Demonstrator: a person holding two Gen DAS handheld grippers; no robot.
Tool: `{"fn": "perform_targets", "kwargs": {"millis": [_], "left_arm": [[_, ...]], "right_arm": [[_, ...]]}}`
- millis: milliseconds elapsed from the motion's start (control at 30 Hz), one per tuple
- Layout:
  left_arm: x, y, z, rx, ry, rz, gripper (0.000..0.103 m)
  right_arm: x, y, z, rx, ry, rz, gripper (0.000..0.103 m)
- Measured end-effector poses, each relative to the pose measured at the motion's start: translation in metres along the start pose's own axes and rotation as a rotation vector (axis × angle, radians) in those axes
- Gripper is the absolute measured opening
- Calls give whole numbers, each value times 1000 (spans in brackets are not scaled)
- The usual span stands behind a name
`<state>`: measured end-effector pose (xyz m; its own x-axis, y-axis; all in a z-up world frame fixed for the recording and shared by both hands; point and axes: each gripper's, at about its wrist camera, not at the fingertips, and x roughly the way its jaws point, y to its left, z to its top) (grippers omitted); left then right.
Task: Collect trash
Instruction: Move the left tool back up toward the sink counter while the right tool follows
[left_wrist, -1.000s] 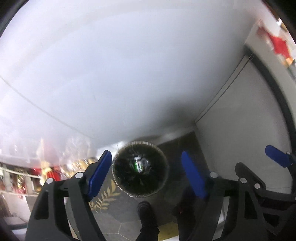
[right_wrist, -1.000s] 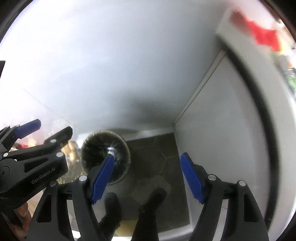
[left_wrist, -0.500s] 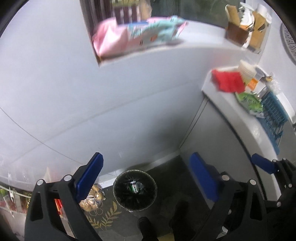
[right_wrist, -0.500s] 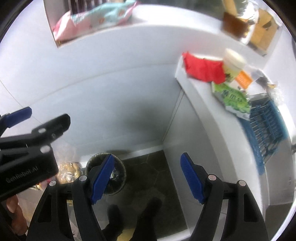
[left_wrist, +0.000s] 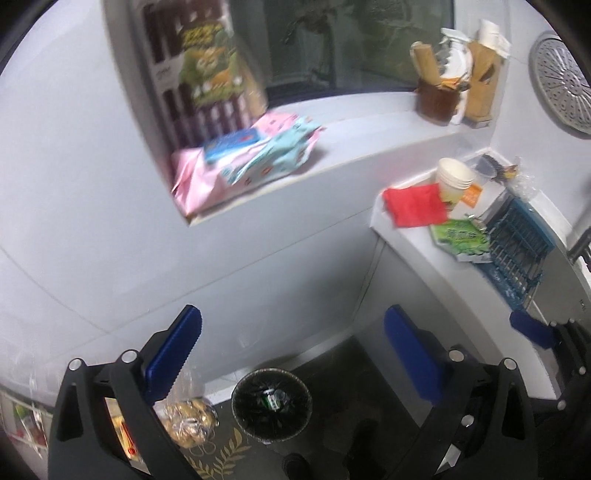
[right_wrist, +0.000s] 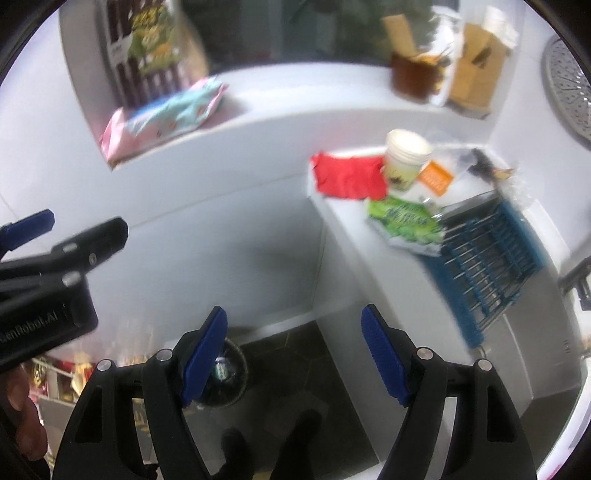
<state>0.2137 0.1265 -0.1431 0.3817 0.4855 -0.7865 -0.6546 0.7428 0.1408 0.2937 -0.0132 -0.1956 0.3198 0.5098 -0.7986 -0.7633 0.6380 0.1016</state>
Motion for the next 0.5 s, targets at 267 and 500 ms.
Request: {"fn": "perform_targets", "kwargs": {"millis": [267,500], "left_arm": [[-16,-39,21,66,-52,-38,97],[-26,-80,47,124,-107,-63,97]], "right_arm": [[-24,-42,17,63,-71,-31,77],[-34,-80,31,104,-117,-60,77]]}}
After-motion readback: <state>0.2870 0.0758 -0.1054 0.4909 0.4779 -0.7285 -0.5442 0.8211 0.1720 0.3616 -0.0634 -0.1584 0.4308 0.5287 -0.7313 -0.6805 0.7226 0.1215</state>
